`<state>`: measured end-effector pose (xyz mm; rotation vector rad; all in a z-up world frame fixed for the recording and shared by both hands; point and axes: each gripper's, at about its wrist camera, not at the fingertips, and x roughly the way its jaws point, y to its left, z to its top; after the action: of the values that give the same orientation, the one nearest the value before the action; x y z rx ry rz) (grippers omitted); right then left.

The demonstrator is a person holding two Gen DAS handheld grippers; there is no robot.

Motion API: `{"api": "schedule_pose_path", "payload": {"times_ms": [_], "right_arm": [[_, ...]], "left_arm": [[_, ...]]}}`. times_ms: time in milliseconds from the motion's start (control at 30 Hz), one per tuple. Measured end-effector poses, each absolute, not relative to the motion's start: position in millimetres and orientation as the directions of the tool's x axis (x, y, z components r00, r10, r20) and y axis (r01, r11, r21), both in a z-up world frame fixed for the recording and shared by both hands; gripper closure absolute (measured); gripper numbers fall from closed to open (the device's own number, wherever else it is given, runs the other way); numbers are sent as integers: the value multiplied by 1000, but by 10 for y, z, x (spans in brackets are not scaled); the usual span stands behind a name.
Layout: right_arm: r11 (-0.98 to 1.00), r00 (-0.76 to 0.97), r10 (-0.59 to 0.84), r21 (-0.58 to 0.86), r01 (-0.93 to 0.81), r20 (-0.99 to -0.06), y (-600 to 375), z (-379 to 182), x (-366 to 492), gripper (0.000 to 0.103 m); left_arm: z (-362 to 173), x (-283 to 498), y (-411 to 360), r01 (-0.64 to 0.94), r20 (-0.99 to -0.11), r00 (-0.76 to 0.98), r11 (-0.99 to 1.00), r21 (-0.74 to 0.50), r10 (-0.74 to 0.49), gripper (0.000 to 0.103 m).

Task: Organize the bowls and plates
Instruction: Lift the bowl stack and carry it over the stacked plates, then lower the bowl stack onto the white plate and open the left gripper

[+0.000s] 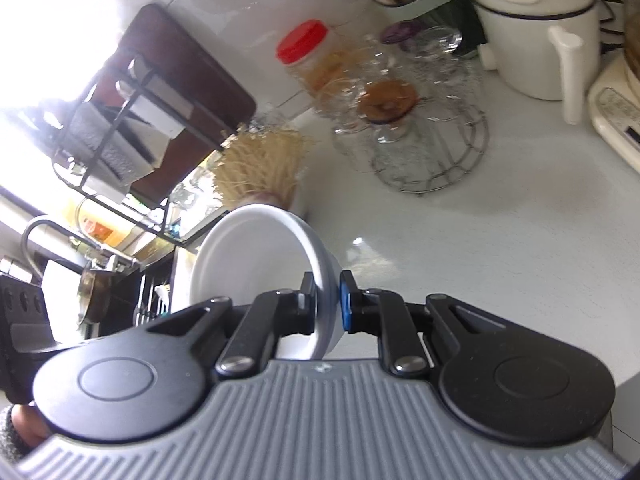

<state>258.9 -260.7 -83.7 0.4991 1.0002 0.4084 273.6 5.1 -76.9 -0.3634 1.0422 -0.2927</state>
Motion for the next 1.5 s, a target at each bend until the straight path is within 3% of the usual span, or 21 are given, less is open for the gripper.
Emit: {"api": "schedule_pose_path", "payload": {"times_ms": [633,1500], "right_arm": [[810,423,581,547,-212,-695,-1867,-773,2631,88],[859,311,511,460,-223,-802,-884,-1420,2423,88]], "left_arm": [[-699,2427,811,-44,-748,551,883,-468,-369,83],[-1506,2197,1732,-108,-792,457,859,-501,-404,83]]}}
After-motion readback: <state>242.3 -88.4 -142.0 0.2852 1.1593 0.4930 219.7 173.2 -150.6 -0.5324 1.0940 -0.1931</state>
